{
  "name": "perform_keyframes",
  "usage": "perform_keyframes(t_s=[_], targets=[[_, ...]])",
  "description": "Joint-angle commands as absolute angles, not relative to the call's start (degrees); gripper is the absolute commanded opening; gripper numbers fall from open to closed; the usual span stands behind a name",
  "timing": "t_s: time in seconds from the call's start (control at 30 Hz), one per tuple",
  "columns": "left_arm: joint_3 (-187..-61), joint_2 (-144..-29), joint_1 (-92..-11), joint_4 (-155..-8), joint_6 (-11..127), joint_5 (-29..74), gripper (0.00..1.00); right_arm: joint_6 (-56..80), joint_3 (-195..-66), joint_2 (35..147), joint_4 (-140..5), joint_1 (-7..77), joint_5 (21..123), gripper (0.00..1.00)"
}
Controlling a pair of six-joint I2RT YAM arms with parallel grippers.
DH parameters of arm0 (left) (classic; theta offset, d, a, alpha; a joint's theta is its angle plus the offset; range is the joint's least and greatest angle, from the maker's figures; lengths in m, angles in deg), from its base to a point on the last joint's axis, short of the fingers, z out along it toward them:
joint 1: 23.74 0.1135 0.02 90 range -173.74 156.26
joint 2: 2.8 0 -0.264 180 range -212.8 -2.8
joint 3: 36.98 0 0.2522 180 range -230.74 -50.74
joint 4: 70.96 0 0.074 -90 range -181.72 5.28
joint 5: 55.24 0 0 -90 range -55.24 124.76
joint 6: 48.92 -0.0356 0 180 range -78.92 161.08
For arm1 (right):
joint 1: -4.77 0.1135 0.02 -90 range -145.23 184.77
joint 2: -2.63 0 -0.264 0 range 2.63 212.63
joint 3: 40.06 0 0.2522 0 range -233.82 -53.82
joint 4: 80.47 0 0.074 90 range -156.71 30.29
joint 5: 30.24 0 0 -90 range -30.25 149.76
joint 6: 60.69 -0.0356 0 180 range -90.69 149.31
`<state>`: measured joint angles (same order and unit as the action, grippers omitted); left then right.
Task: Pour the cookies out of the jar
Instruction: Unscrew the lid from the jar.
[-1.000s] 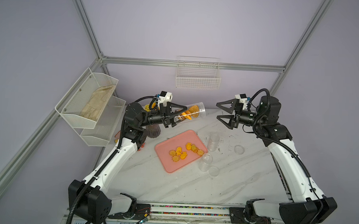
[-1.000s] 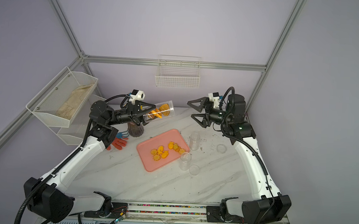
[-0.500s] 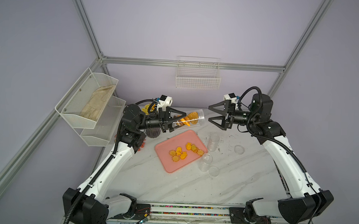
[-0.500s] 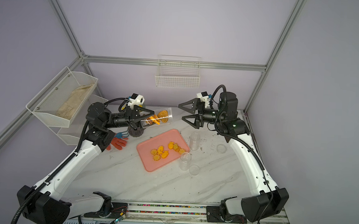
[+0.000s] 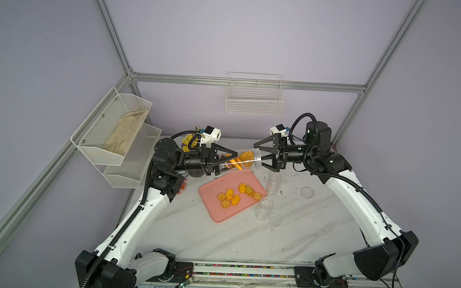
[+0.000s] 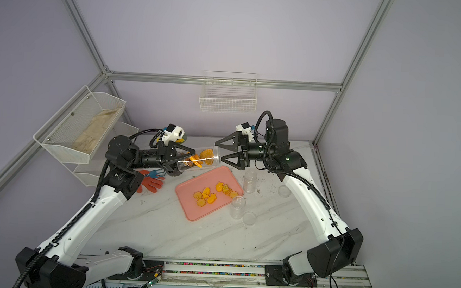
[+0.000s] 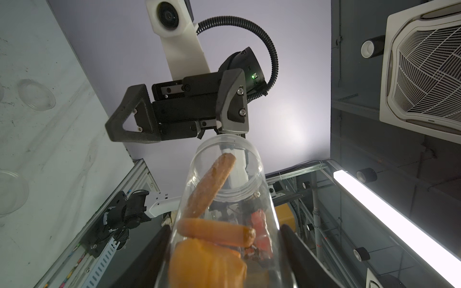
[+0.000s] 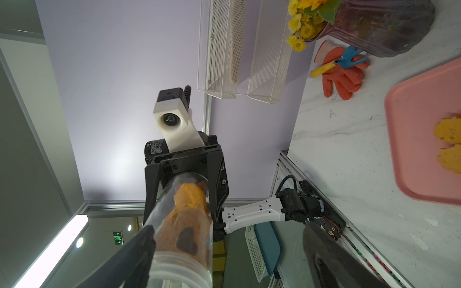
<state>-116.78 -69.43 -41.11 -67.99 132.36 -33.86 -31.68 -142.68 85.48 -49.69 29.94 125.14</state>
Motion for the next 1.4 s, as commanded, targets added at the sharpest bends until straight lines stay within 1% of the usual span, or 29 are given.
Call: perform_keyframes(t_s=[0.0,0.2,0.3,0.4,0.47,0.67,1.0,1.17,1.3,1.37], targets=[[-116.4,-67.4,-41.0,-72.6,127.3,-35.8,0.59,-31.0,-146.0,84.8,-48.7,30.9,126.1,0.93],[-116.0,-66.6,-41.0,-74.4,125.9,-36.0,0.59,-33.9,-146.9,83.7,-48.7,30.8,124.7,0.93],[-116.1,-66.7,-41.0,-74.3,125.9,-35.9,0.59,-37.3,-146.8,82.8,-51.3,30.9,124.5,0.93],[-116.4,-66.8,-41.0,-74.0,125.9,-35.6,0.59,-37.0,-146.4,81.7,-48.0,30.9,125.3,0.93],[-116.6,-66.9,-40.9,-73.8,126.0,-35.5,0.59,-36.9,-144.3,79.8,-47.1,30.9,125.8,0.91],[-116.4,-66.7,-41.0,-74.1,126.1,-35.5,0.59,-40.4,-138.9,76.0,-50.9,31.3,126.7,0.88],[-116.5,-67.1,-41.0,-73.8,126.1,-35.2,0.59,-40.7,-138.9,76.7,-51.8,35.1,126.6,0.86],[-116.3,-67.1,-41.0,-73.7,126.1,-35.1,0.59,-40.5,-138.5,76.8,-52.1,35.8,126.4,0.82],[-116.1,-67.1,-40.9,-73.6,126.1,-35.0,0.59,-41.4,-137.9,76.7,-53.4,35.9,126.5,0.74],[-116.3,-67.2,-41.0,-73.6,126.1,-35.1,0.59,-41.8,-137.8,76.6,-54.3,35.9,126.5,0.72]])
